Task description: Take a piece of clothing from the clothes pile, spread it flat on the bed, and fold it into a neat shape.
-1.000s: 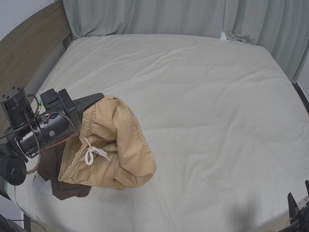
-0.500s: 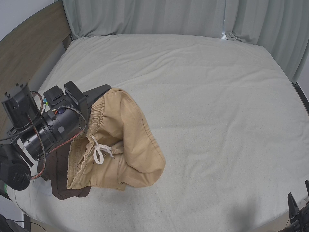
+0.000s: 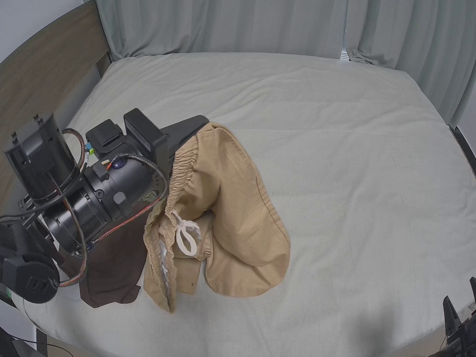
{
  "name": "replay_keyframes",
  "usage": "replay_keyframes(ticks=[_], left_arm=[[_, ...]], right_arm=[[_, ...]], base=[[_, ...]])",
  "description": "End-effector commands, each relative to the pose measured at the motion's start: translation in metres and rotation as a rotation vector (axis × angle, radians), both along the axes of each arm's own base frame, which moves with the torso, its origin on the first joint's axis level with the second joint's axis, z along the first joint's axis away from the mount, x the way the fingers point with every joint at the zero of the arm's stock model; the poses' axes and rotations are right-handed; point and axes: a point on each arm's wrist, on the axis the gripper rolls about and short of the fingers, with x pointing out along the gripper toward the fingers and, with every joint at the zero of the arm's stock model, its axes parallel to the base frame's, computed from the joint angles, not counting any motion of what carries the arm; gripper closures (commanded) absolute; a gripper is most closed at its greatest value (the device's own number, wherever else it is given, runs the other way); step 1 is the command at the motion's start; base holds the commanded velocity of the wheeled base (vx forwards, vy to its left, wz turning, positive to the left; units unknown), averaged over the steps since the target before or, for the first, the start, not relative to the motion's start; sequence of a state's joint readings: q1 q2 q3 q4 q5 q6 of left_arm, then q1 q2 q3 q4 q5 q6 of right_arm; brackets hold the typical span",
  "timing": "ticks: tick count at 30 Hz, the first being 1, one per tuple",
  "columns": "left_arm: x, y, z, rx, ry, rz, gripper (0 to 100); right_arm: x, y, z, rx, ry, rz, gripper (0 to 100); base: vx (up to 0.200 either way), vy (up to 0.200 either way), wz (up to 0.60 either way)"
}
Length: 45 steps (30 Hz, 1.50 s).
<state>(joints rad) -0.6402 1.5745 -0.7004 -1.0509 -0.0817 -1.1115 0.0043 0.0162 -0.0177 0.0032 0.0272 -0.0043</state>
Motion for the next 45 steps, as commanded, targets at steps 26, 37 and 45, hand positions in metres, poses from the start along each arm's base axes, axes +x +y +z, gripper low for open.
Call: replay_keyframes(ticks=[26, 37, 45], left_arm=[[0.023, -0.112, -0.033, 0.048, 0.048, -0.192, 100], [0.033, -0.145, -0.039, 0.034, 0.031, -0.230, 100], [0.027, -0.169, -0.039, 0.028, 0.024, -0.285, 100]], right_arm=[[0.000, 0.000, -0.005, 0.000, 0.006, 0.001, 0], [0.000, 0.000, -0.005, -0.005, 0.006, 0.001, 0], [0.000, 0.000, -0.005, -0.003, 0.006, 0.001, 0]], base=[[0.000, 0.000, 0.00], [0.000, 0.000, 0.00], [0.000, 0.000, 0.00]])
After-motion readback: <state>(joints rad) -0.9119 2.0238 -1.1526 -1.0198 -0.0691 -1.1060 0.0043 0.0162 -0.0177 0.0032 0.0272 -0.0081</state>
